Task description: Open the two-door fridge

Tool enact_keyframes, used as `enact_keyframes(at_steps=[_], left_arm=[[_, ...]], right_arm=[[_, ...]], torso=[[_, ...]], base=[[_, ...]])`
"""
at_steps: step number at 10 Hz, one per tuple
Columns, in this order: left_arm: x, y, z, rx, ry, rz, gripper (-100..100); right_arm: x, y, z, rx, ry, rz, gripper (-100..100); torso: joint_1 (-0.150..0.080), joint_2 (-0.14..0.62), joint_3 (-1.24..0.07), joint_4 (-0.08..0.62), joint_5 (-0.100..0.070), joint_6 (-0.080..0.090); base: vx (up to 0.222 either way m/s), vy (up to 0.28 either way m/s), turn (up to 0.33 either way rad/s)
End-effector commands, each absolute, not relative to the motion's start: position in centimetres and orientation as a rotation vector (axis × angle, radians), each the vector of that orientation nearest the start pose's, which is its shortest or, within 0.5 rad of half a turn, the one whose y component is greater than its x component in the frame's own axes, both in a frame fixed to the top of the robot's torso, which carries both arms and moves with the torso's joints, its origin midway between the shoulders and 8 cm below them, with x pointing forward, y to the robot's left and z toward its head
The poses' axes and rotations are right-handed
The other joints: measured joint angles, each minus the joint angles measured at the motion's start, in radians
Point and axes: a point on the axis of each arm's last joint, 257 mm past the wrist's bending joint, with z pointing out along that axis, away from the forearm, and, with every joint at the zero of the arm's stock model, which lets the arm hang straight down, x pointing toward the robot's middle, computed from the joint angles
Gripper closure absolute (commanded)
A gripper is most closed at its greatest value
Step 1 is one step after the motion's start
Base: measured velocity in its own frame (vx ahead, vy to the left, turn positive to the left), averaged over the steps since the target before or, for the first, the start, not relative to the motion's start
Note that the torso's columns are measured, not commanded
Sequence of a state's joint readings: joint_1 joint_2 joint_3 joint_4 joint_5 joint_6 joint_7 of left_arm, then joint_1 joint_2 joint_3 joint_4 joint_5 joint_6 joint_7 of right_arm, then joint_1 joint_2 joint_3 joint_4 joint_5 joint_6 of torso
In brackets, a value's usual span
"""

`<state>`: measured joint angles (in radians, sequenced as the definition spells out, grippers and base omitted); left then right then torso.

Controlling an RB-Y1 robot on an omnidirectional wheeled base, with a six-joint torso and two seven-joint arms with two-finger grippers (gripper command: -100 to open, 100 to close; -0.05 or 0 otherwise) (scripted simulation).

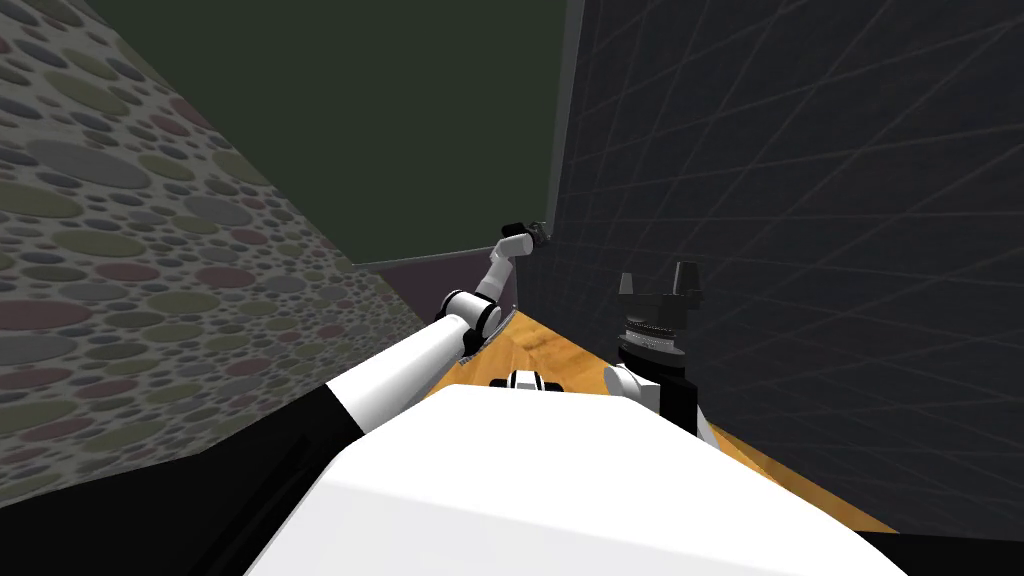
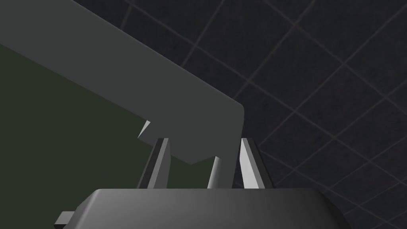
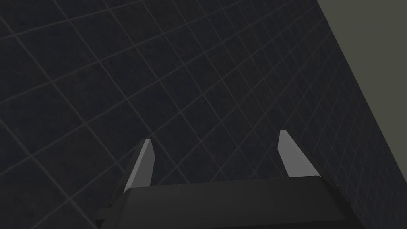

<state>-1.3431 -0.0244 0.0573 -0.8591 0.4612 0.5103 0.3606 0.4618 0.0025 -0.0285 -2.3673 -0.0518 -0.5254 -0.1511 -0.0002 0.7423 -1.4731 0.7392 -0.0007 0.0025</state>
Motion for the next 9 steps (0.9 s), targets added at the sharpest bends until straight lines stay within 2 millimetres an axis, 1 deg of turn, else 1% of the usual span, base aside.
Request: enact_keyframes(at_steps=[1,2,3,4,5,6,8,9], left_arm=[[67.5,-12.7,12.3,-1.398,1.485,-2.035,100],[67.5,-12.7,12.3,-1.398,1.485,-2.035,100],[67.0,-13.4,12.2,-1.389,1.503,-2.046,100],[66.5,-14.2,12.2,-1.381,1.521,-2.056,100],[67.1,-13.4,12.1,-1.394,1.503,-2.043,100],[66.5,-14.2,11.9,-1.387,1.527,-2.053,100],[65.3,-15.6,12.2,-1.362,1.563,-2.08,100],[65.3,-15.6,12.2,-1.362,1.563,-2.08,100]], right_arm=[[31.8,-28.5,7.9,0.612,0.438,1.496,0],[31.8,-28.5,7.9,0.611,0.438,1.496,0],[31.8,-28.5,7.9,0.612,0.438,1.496,0],[31.8,-28.5,7.9,0.612,0.438,1.496,0],[31.8,-28.5,7.9,0.611,0.438,1.496,0],[31.8,-28.5,7.9,0.612,0.438,1.496,0],[31.8,-28.5,7.9,0.611,0.439,1.496,0],[31.8,-28.5,7.9,0.611,0.439,1.496,0]], torso=[[-0.006,0.0,0.0,0.001,-0.002,0.002],[-0.006,0.0,0.0,0.0,-0.003,0.003],[-0.005,-0.003,-0.002,0.001,-0.001,0.0],[-0.004,-0.003,-0.002,0.001,-0.001,0.0],[-0.005,-0.001,-0.001,0.001,-0.002,0.004],[-0.006,-0.006,-0.003,0.001,-0.001,-0.001],[0.0,0.0,0.0,-0.001,-0.001,0.003],[0.0,0.0,0.0,0.0,0.0,0.002]], base=[[-0.289,0.14,-0.235],[-0.235,0.14,-0.107],[-0.218,0.108,-0.099],[-0.234,0.122,-0.178],[-0.108,0.065,-0.056],[-0.116,0.095,-0.118],[-0.193,0.228,-0.239],[-0.19,0.18,-0.091]])
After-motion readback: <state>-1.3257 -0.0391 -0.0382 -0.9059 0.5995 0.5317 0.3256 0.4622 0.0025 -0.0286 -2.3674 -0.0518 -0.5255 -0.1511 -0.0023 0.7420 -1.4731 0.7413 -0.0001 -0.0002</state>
